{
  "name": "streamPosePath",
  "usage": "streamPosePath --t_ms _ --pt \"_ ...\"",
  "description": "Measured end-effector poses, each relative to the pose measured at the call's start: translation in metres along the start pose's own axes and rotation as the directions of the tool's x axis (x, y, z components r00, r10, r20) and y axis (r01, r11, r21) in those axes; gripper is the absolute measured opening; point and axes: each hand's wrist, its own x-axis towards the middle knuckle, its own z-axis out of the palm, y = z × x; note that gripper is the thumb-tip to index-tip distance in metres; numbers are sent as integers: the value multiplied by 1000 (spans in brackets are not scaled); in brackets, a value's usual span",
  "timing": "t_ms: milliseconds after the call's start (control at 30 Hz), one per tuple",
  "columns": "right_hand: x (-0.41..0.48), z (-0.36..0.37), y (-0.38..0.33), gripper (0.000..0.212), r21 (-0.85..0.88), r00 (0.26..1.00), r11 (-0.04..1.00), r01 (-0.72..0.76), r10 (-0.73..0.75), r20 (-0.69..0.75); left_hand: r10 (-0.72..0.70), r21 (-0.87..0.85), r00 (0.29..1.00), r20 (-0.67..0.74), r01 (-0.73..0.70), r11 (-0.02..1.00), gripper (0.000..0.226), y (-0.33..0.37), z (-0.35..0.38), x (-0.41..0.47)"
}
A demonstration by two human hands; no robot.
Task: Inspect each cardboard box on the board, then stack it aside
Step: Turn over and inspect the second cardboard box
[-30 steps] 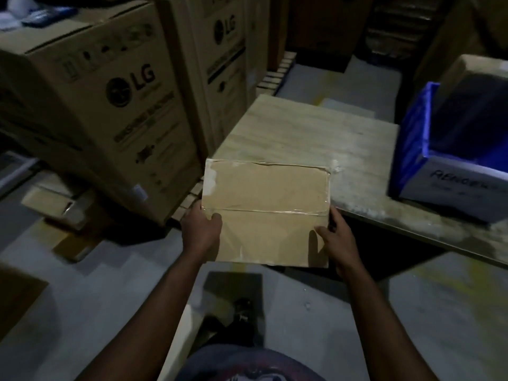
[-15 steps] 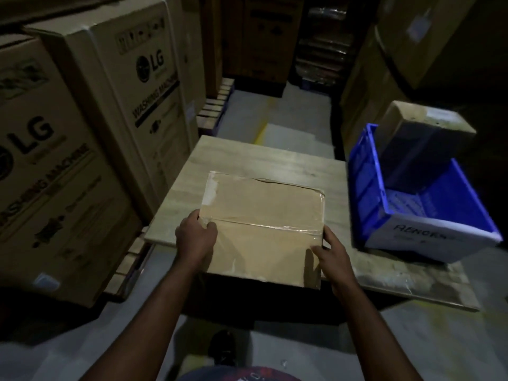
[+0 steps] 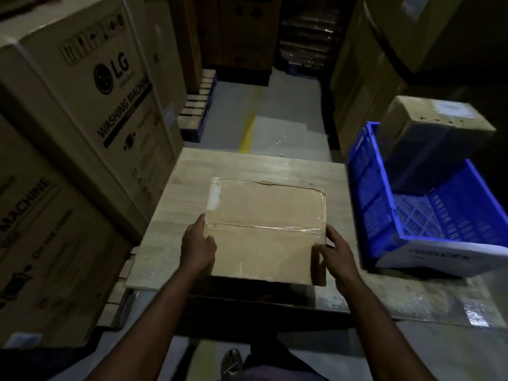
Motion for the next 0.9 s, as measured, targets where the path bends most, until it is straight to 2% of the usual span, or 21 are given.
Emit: streamPosePath --t_ms 367,533,767,833,900 --pt "75 -11 18 62 -104 996 993 62 -54 77 -49 39 998 28 47 998 55 21 27 59" --pt "91 -9 21 59 -112 998 994 18 -12 61 -83 50 995 51 80 996 55 23 27 73" --pt "92 3 15 50 -127 1000 992 -7 3 -31 -47 69 998 50 44 997 55 25 30 85" --pt "86 10 16 45 -155 992 986 -60 41 -121 -29 35 998 48 28 999 53 21 30 82" --pt "80 16 22 45 -145 971 977 -153 121 -207 -104 -15 994 45 105 994 52 18 29 79"
